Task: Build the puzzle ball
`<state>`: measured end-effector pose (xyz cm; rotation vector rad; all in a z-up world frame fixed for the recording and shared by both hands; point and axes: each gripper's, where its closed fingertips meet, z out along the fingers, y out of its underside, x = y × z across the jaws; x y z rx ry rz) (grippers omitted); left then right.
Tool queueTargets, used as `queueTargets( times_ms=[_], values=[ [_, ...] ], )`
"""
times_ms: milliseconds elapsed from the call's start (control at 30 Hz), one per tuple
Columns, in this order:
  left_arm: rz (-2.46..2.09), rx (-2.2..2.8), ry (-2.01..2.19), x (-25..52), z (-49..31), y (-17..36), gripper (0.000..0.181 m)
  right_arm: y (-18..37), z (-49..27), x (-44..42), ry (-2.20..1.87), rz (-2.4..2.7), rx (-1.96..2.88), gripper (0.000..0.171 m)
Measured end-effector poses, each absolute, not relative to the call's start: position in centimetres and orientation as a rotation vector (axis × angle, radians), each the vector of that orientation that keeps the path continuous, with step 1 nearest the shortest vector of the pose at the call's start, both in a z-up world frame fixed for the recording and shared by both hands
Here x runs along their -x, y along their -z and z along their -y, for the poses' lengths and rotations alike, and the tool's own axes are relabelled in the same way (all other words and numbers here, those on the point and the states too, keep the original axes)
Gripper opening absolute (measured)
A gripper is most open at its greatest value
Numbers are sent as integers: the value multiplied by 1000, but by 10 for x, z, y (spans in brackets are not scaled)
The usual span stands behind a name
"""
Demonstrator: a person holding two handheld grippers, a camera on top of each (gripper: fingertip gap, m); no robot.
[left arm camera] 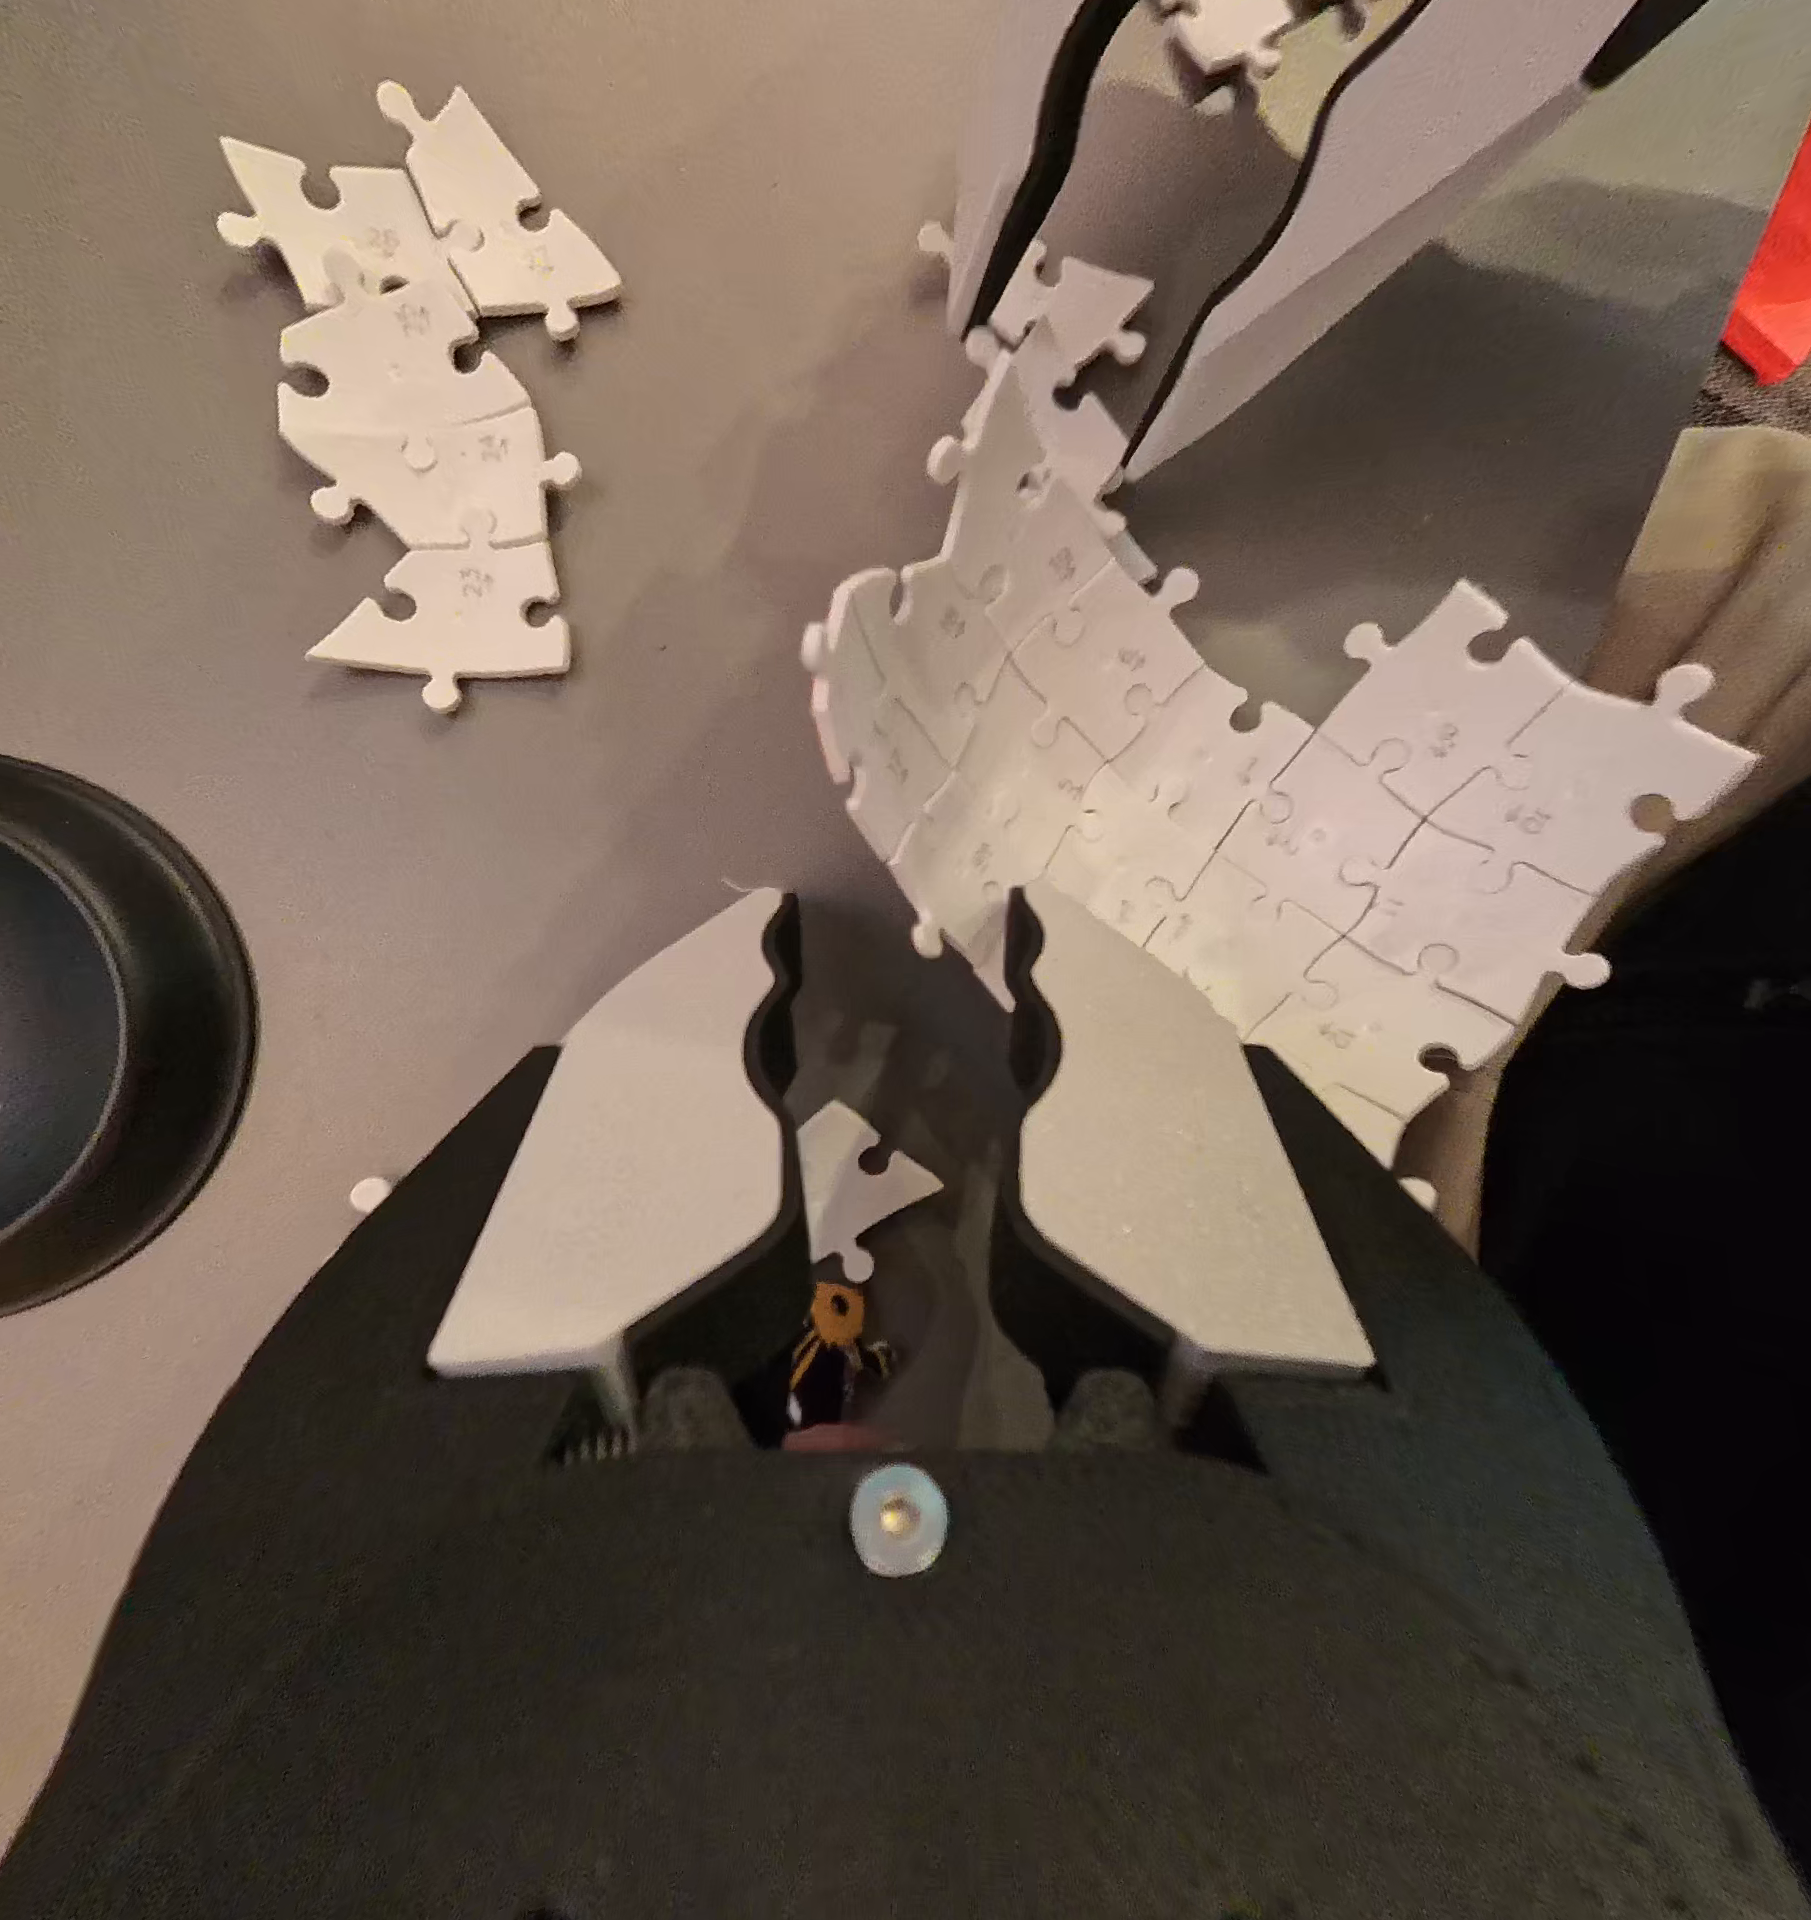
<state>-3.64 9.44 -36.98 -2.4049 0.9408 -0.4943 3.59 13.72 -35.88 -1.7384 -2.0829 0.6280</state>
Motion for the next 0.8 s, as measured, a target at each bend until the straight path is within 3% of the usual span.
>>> queueTargets(
  times_ms=[33,800],
  values=[
    [-951,2409,475,38,-94,371,38,359,-137,-34,-627,2086,1734,31],
    [-982,2408,349,59,-89,372,41,373,-124,-13,-575,2156,1649,31]
  ],
)
